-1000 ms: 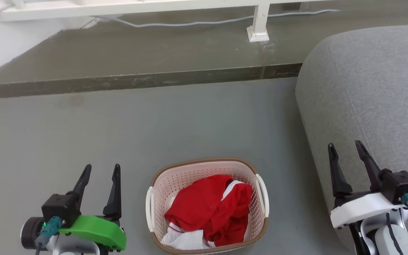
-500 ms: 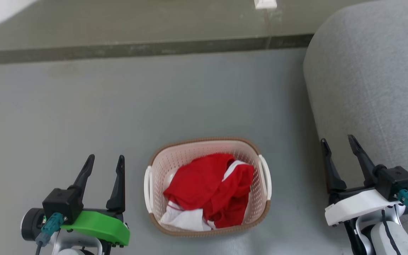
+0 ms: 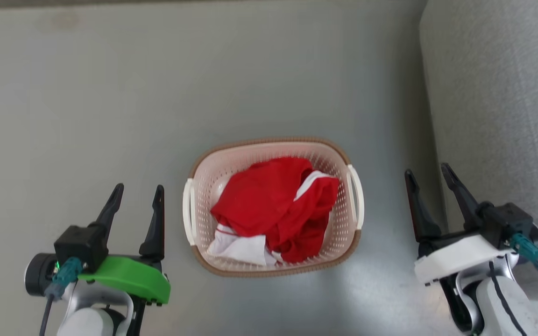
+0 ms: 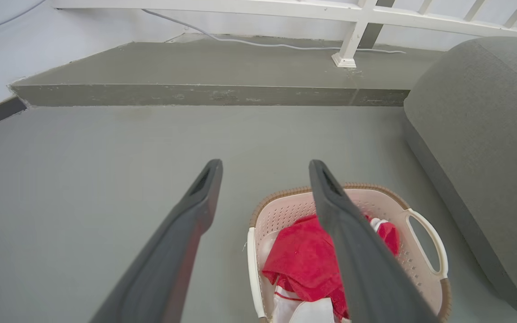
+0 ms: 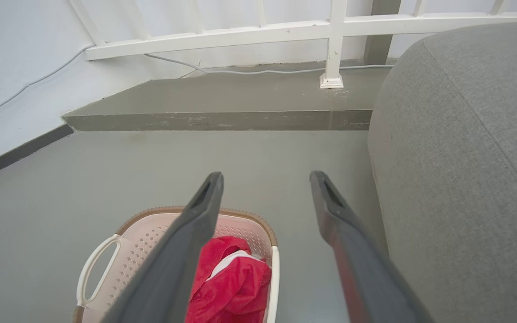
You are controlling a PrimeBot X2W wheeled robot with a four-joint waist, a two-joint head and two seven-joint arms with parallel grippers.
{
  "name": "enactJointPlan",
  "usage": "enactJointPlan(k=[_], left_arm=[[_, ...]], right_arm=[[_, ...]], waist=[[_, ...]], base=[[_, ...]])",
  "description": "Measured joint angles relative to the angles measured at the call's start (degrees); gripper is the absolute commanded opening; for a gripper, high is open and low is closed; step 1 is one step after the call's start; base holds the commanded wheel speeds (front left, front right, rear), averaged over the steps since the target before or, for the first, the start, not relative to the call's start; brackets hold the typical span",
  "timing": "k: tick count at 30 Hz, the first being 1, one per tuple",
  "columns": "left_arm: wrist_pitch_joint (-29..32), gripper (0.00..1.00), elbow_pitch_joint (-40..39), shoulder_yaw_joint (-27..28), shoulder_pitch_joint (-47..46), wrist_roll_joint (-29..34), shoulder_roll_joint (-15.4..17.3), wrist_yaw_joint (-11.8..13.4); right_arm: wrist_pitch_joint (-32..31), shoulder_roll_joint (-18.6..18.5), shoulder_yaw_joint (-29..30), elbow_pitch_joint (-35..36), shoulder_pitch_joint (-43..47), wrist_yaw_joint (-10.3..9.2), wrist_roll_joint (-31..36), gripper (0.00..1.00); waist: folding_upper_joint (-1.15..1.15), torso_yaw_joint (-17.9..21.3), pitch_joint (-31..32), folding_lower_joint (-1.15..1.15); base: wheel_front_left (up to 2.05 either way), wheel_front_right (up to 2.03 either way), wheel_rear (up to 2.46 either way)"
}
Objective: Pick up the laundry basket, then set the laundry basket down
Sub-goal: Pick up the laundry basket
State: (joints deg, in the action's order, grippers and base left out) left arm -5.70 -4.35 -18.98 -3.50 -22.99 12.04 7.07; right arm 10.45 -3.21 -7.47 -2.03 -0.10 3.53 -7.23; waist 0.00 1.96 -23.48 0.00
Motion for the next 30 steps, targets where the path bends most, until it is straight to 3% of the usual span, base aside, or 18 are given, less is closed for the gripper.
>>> enactJointPlan(k=[6, 30], left_arm=[[1.8, 1.00, 2.0, 0.0, -3.3, -0.1, 0.0, -0.1], [10.3, 1.00, 18.6, -0.4, -22.7, -5.2, -0.5, -7.1]], right_arm=[[-0.7, 0.0, -0.7, -1.5, -3.5, 0.18, -0.5, 1.00], [-1.8, 0.0, -3.7, -13.9, -19.9, 0.65, -4.0, 1.00]], waist=[[0.00, 0.2, -4.9, 0.00], [0.00, 2.1, -24.5, 0.01]], base=[[0.00, 0.00, 0.00], [0.00, 0.00, 0.00]])
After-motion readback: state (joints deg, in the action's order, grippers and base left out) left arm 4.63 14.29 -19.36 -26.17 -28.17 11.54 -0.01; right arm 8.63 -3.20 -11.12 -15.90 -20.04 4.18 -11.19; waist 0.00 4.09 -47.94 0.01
